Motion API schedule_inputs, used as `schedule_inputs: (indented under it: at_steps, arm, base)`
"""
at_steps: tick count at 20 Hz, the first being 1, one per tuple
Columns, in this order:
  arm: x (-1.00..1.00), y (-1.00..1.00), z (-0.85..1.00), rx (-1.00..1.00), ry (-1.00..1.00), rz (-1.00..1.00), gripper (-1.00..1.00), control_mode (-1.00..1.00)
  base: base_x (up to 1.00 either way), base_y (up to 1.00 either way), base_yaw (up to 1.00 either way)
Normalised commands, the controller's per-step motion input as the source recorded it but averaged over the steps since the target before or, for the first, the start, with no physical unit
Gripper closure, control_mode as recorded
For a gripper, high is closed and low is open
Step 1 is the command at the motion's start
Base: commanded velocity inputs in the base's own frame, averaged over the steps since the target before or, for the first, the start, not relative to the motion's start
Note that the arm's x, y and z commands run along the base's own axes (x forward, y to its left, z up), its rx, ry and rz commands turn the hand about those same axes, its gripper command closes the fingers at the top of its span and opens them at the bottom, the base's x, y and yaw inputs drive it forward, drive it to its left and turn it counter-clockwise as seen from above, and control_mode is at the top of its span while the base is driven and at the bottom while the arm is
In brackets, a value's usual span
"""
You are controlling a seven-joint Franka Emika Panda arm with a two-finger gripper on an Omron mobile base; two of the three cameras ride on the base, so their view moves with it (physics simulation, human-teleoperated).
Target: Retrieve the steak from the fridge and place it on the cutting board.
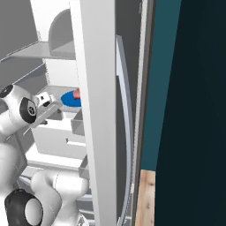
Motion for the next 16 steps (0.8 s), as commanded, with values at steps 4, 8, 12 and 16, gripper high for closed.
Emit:
schedule_inputs:
  at_steps: [4, 8, 12, 16]
  arm:
    - [0.63, 0.0, 0.0, 0.0, -0.02, 0.01, -1.0, -1.0]
    - [0.58, 0.09, 0.07, 0.0, -0.01, 0.0, -1.0, -1.0]
    - [0.51, 0.27, 0.19, 0.0, 0.0, 0.0, -1.0, -1.0]
    - [0.72, 0.3, 0.02, 0.0, 0.02, 0.0, -1.0, -1.0]
  base:
    - [0.0, 0.0, 0.0]
    - [0.0, 0.0, 0.0]
    - [0.0, 0.0, 0.0]
    - [0.0, 0.0, 0.0]
